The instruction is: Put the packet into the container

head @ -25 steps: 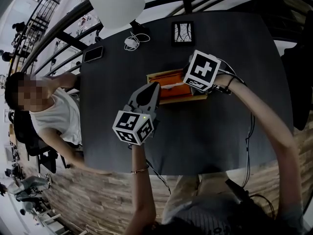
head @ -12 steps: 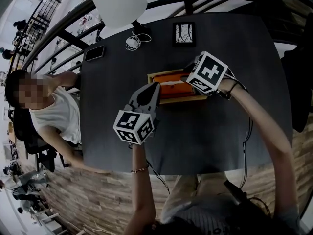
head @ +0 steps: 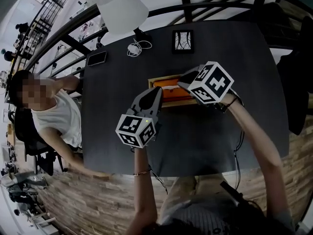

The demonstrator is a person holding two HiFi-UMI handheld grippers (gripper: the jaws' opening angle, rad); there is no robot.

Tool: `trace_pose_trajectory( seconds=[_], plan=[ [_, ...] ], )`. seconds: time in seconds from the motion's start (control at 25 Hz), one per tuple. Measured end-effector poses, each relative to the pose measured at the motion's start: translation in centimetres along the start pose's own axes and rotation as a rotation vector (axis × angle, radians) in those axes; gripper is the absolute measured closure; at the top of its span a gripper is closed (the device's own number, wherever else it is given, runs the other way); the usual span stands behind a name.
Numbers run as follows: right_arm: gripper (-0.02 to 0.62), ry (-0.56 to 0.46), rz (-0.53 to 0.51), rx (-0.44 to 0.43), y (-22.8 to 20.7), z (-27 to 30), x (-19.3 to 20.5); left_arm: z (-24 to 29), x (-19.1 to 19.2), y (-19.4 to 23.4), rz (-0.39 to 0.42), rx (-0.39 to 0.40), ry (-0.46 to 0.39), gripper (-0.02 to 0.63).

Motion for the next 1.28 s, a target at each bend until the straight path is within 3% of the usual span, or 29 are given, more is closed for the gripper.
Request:
trace_pose_trajectory(
  seconds=[0.12,0.6,1.28],
  plan=[
    [0.581,-0.058,0.01,0.004,1.4,-0.8,0.2,-0.5,-0.5,-0.5,-0.003,0.001,-0.019,0.598],
    [0.584,-0.304,0.017,0.023,6.1,-5.9,-1.1,-3.8,-3.0,-3.7,0.031,0.033,-0.074,0.598],
    [0.584,-0.457,0.058,0.011,10.6,-10.1,1.4,-6.6,-4.1,-7.1,0.077,0.077,-0.093,0.598]
  ],
)
Point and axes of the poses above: the fingertips, and each gripper's own axes: z forward along the fingers, y to its left, x out of its underside, the point moved 5 cm from there along -z, backward along the fingers, and after that the axes turned 8 degrees about z, right-handed, at the moved point
